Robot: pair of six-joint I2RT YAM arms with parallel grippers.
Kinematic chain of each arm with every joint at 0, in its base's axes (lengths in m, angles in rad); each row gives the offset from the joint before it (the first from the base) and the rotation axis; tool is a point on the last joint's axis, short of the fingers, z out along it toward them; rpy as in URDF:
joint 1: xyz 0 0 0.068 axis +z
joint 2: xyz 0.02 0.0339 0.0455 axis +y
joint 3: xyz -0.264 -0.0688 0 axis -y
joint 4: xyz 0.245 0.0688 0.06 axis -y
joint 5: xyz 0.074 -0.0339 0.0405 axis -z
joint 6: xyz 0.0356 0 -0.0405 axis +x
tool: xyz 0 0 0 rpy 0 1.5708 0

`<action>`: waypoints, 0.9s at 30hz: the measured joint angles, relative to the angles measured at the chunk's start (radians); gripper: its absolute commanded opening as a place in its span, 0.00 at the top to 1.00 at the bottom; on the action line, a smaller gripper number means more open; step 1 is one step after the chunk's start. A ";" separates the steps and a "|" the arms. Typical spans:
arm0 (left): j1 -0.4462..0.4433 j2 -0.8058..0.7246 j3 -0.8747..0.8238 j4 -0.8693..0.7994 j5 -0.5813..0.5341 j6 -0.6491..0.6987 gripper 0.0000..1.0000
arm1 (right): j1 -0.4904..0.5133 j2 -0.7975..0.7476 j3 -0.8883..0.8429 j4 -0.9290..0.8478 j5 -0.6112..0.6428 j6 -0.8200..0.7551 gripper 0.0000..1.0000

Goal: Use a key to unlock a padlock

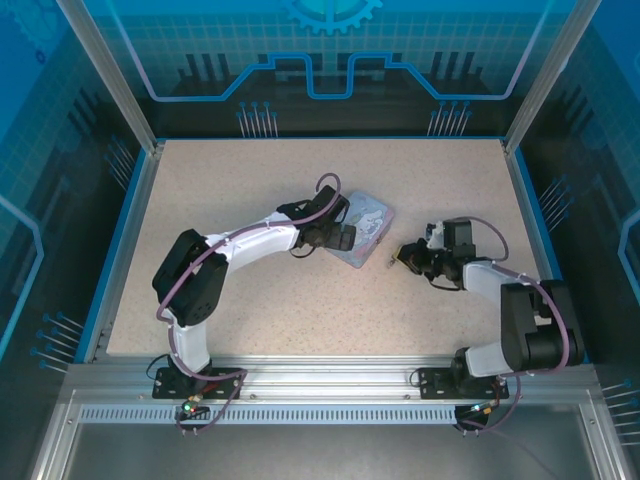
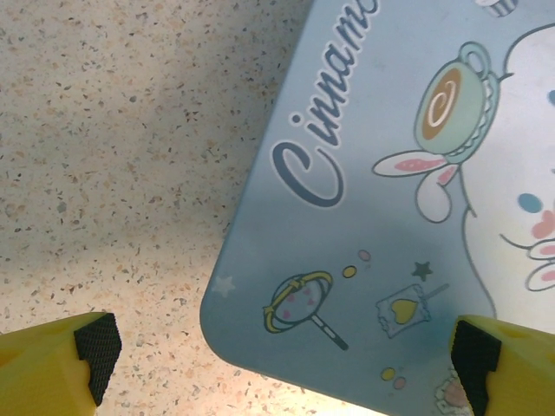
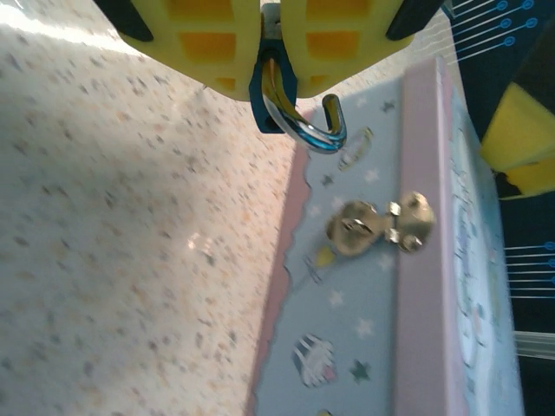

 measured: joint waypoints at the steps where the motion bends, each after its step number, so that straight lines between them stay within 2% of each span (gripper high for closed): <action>1: 0.000 -0.005 0.002 -0.004 0.003 0.001 0.01 | 0.000 -0.010 -0.002 -0.023 0.011 -0.006 1.00; 8: 0.003 -0.130 0.002 -0.043 0.024 0.000 0.01 | -0.029 -0.057 -0.026 -0.135 0.085 -0.026 1.00; 12: 0.008 -0.229 0.002 -0.047 0.026 -0.002 0.01 | -0.076 -0.058 -0.029 -0.171 0.109 -0.032 0.90; 15: 0.016 -0.298 -0.005 -0.048 0.026 -0.006 0.01 | -0.114 -0.058 -0.029 -0.190 0.124 -0.039 0.77; 18: 0.027 -0.354 -0.019 -0.057 0.026 -0.010 0.01 | -0.152 -0.061 -0.030 -0.212 0.134 -0.047 0.52; 20: 0.032 -0.381 -0.031 -0.066 0.024 -0.010 0.01 | -0.175 -0.083 -0.036 -0.230 0.137 -0.051 0.40; 27: 0.046 -0.453 -0.071 -0.092 -0.003 -0.036 0.01 | -0.239 -0.292 -0.039 -0.335 0.153 -0.062 0.03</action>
